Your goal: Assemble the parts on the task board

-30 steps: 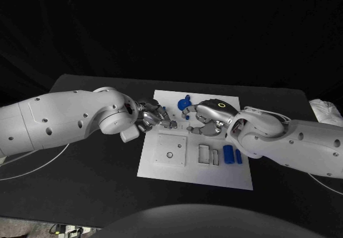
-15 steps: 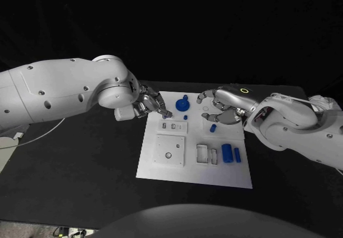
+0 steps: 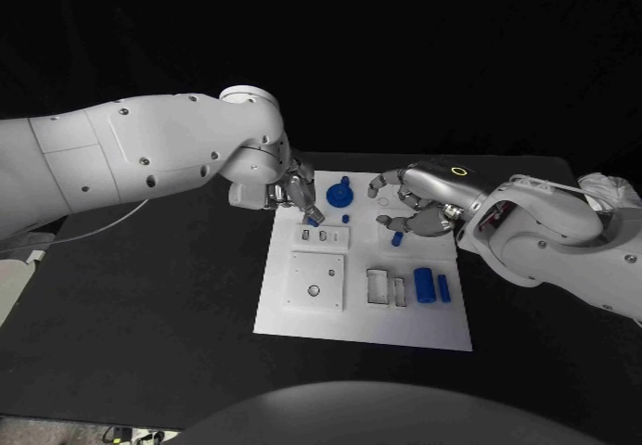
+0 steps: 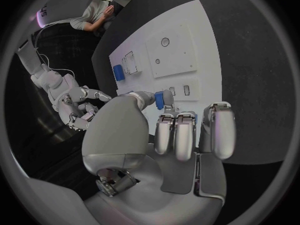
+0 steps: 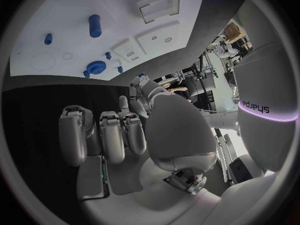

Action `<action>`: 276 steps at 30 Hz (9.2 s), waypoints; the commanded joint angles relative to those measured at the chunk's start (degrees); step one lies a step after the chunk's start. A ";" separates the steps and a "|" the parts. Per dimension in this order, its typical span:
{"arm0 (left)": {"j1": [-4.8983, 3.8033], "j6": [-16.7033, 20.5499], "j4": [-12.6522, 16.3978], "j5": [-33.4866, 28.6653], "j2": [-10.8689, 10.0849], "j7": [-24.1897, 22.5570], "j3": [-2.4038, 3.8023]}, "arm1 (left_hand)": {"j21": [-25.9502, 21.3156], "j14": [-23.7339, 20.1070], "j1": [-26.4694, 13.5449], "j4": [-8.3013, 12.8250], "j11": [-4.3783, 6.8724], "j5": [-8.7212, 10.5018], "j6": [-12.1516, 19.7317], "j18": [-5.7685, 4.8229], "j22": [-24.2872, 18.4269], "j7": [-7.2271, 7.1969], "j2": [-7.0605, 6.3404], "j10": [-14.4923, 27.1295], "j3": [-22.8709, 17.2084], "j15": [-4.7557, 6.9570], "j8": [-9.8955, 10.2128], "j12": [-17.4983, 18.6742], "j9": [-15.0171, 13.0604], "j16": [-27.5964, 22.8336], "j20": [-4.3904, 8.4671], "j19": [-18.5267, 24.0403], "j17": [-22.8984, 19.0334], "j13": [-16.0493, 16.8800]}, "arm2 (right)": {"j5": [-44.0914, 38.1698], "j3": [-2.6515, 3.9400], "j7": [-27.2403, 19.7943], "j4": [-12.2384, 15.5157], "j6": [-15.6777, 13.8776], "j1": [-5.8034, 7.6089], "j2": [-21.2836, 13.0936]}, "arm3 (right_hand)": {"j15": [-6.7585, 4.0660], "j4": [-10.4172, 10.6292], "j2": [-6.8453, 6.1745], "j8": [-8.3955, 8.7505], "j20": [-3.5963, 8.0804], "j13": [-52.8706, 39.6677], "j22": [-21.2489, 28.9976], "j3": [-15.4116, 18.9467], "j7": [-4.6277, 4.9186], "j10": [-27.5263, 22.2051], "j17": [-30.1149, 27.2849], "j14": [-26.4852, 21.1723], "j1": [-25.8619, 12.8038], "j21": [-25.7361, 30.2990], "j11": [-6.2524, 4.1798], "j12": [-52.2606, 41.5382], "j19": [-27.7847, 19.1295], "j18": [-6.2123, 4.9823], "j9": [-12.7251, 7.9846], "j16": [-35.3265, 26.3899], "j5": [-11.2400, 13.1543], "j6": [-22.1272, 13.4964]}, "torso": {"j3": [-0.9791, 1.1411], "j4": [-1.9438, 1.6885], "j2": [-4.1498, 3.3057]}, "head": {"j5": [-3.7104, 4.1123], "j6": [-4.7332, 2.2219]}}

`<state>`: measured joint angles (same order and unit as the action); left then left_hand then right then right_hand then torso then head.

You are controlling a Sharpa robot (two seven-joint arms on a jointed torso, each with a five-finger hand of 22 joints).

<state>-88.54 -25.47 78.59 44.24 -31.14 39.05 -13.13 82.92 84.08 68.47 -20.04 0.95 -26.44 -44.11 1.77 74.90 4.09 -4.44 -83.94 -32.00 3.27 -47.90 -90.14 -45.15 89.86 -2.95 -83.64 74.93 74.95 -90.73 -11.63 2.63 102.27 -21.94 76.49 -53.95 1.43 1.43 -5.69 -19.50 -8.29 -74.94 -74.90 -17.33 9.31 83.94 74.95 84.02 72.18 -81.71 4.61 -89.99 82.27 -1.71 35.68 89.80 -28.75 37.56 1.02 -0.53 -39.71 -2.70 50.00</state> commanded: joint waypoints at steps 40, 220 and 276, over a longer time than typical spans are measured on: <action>5.44 0.84 -12.26 5.78 8.98 1.21 0.00 | -0.76 5.92 -3.83 15.01 -0.21 -3.81 -1.66 0.62 11.18 -0.90 3.95 -6.06 -6.59 -0.02 4.04 0.14 -2.28 0.14 -0.21 0.11 15.07 15.05 | 2.94 -0.04 1.38 -1.21 3.75 -0.07 0.10 | 0.63 0.08 1.23 -0.54 -0.01 -15.06 -11.47 -0.72 0.13 6.06 15.05 5.98 0.61 0.69 0.62 -0.01 -0.92 -1.01 -0.06 0.20 -1.16 0.77 | -0.34 0.12 -0.17 | -2.17 0.00; 4.59 5.01 -22.47 15.65 8.93 -1.24 1.98 | -0.39 5.92 -7.09 3.55 0.97 13.11 -8.94 0.19 12.51 -2.64 3.70 -6.06 27.67 0.95 12.84 0.14 -12.58 0.14 0.65 -1.99 15.07 15.05 | 5.90 -0.15 1.94 -2.33 7.40 -0.59 -1.13 | 0.72 1.63 1.55 -0.56 -0.17 -15.06 -11.19 -0.37 0.15 6.06 15.05 5.98 -1.25 1.51 0.69 -0.01 -1.54 -1.23 -0.62 0.20 -1.98 1.11 | -1.05 -0.06 -0.59 | -2.93 0.00; 6.88 4.67 -22.19 13.59 9.64 -3.41 1.95 | -1.43 5.92 -3.31 3.71 0.38 8.52 -9.28 0.42 12.20 -1.97 4.85 -6.06 27.83 0.42 20.08 0.14 -10.63 0.14 0.19 -1.29 15.07 15.05 | 6.09 -0.16 2.17 -2.85 7.73 -0.66 -0.47 | 0.69 1.80 1.67 -0.56 -0.15 -15.06 -11.16 -0.43 0.11 6.06 15.05 5.98 -1.39 1.59 0.66 -0.01 -1.59 -1.25 -0.72 0.20 -2.30 1.15 | -1.04 -0.02 -0.57 | -2.87 0.00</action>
<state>-81.68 -20.40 56.33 58.13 -21.56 36.01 -11.20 81.75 83.87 64.61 -16.49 1.55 -17.77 -52.92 1.79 74.90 2.03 0.40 -84.14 -4.06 3.90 -28.00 -90.14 -55.87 89.86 -2.75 -84.03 74.91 74.91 -84.54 -11.78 4.85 99.42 -15.12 75.88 -54.45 1.83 2.86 -4.09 -19.94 -8.50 -74.94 -74.91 -17.81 9.37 84.04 74.95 84.02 71.33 -80.19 5.12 -89.99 80.85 -2.59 35.02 89.80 -30.74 38.31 -0.04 -0.53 -40.26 -5.62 50.00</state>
